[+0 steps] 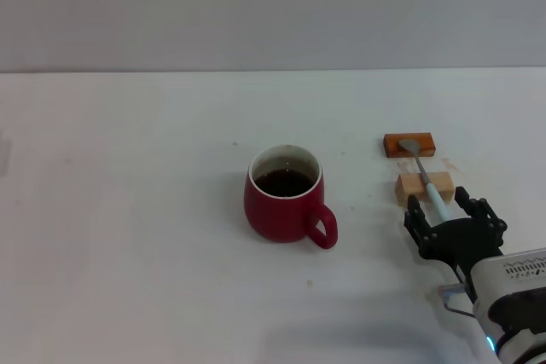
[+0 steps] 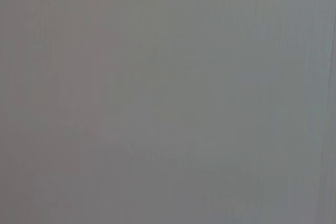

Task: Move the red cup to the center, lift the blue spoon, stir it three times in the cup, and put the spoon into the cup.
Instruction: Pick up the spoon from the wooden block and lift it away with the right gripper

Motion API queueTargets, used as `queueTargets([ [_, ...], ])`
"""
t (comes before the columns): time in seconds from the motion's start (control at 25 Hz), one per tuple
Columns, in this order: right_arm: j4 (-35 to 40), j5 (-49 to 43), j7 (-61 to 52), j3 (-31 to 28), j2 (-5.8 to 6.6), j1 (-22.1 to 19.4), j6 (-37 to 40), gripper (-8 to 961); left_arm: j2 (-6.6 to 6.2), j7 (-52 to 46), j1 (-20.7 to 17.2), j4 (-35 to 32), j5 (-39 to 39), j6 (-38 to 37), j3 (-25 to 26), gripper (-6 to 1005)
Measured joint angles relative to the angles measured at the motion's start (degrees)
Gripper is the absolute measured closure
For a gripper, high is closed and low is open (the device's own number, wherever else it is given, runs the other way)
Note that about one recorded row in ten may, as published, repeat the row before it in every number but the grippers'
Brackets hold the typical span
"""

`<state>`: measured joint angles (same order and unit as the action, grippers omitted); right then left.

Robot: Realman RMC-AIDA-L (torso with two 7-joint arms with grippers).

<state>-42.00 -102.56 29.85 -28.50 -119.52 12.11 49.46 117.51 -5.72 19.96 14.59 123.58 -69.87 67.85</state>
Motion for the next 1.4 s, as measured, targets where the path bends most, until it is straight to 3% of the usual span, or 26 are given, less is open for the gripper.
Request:
queueTargets([
  [0.12,0.0,0.0,-0.3,0.2,0.05,0.2,-0.1,234,0.0,0.0,0.0,0.0,0.0,0.0,0.0,137],
  [0.36,0.0,0.0,-0.4,0.4,0.08,0.1,-0.2,402,0.0,0.0,-0.1,0.0,0.0,0.0,0.0,137],
  [0.56,0.1,0.0,-0.4,0.1,0.08,0.1,-0.3,461,0.0,-0.1,-0.1,0.0,0.0,0.0,0.1,137],
  [1.2,0.6,1.4,-0.4,-0.1,0.11,1.3,-0.6,471,0.0,-0.1,-0.3,0.0,0.0,0.0,0.5,137],
  [1.4,0.8,1.5,-0.4,-0.1,0.06,1.5,-0.7,524,-0.07,-0.1,-0.3,0.0,0.0,0.0,0.5,137],
])
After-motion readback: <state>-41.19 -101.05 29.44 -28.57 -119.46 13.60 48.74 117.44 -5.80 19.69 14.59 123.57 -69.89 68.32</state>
